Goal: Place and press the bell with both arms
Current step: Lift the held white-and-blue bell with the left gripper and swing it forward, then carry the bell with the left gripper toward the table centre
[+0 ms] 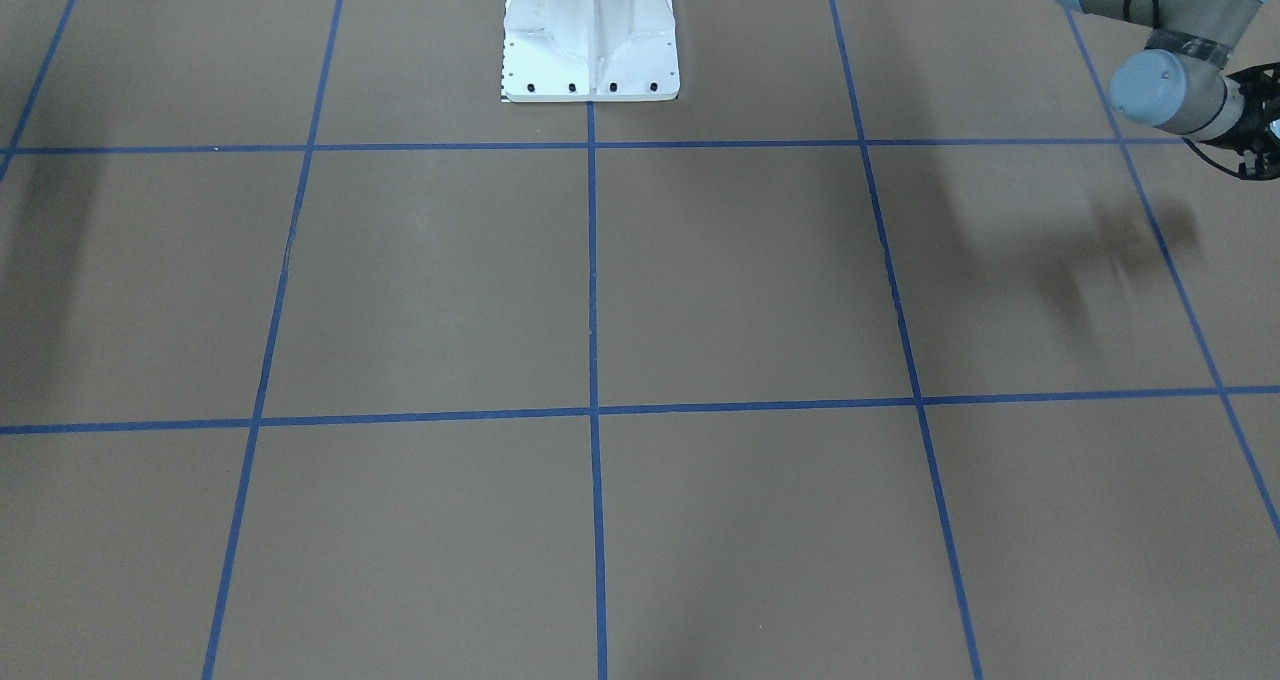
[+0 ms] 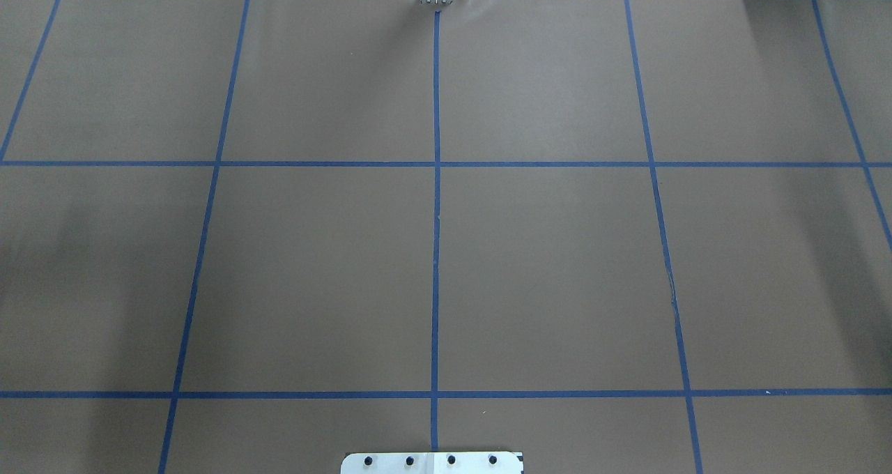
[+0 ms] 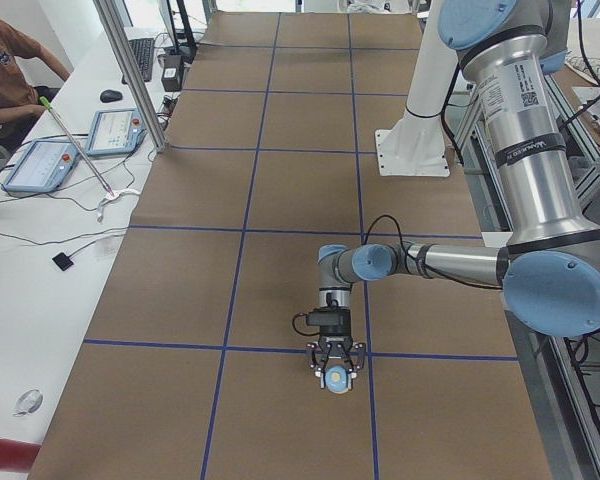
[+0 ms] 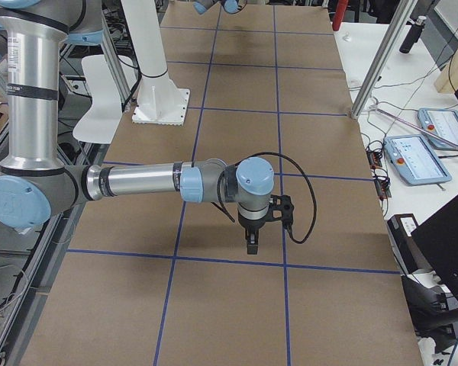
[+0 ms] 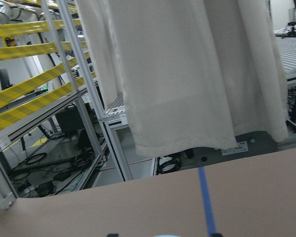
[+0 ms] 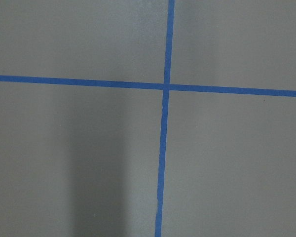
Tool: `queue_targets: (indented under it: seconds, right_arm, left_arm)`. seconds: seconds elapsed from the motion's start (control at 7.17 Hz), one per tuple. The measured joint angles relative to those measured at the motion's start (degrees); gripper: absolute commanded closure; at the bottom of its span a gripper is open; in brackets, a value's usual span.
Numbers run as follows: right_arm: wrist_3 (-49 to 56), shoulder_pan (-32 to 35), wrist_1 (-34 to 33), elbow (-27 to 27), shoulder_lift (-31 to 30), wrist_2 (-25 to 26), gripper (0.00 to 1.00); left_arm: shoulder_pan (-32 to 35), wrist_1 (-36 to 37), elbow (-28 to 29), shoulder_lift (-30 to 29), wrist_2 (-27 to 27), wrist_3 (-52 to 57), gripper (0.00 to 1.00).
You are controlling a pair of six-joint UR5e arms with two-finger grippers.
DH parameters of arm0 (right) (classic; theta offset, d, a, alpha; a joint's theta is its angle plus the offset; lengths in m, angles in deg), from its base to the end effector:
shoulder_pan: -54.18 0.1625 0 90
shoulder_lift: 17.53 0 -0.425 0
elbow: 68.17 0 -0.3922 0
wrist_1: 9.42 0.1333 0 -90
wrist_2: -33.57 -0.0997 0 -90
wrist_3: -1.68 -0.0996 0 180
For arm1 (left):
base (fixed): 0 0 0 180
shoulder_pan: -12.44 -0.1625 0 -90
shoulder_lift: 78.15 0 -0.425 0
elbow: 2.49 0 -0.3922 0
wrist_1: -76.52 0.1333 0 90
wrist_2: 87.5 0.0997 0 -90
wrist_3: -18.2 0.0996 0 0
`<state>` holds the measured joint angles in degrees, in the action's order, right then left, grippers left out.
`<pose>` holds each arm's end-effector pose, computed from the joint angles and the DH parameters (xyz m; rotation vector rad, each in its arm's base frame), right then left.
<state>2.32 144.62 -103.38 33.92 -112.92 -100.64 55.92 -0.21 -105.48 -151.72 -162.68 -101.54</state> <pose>0.0673 -0.4521 0.6064 0.0527 -0.7710 -0.0218 0.1368 -0.3485 0.7146 0.2349 -0.3398 -1.2234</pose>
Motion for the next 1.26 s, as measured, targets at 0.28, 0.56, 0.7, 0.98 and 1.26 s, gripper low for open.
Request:
queue_targets:
  seconds: [0.28, 0.56, 0.7, 0.98, 1.26]
  right_arm:
    - [-0.17, 0.00, -0.07, -0.13, -0.05, 0.06, 0.00]
    - [-0.25, -0.02, -0.16, -0.26, 0.04, 0.01, 0.00]
    - [-0.25, -0.05, -0.21, -0.34, 0.11, 0.00, 0.00]
    - [-0.25, -0.08, -0.21, -0.64, 0.24, 0.03, 0.00]
    - [-0.24, -0.08, -0.08, -0.66, 0.34, -0.02, 0.00]
  left_arm:
    - [6.88, -0.75, 3.93, -11.15, 3.53, 12.99, 1.00]
    - [9.01, -7.33, 8.81, -20.63, 4.54, 23.88, 1.00]
    - [9.23, -12.33, 10.84, -24.07, 4.72, 25.97, 1.00]
    - [8.88, -25.70, 15.00, -31.08, 4.81, 31.71, 1.00]
    - [5.27, -43.44, 17.60, -33.92, 4.78, 42.16, 1.00]
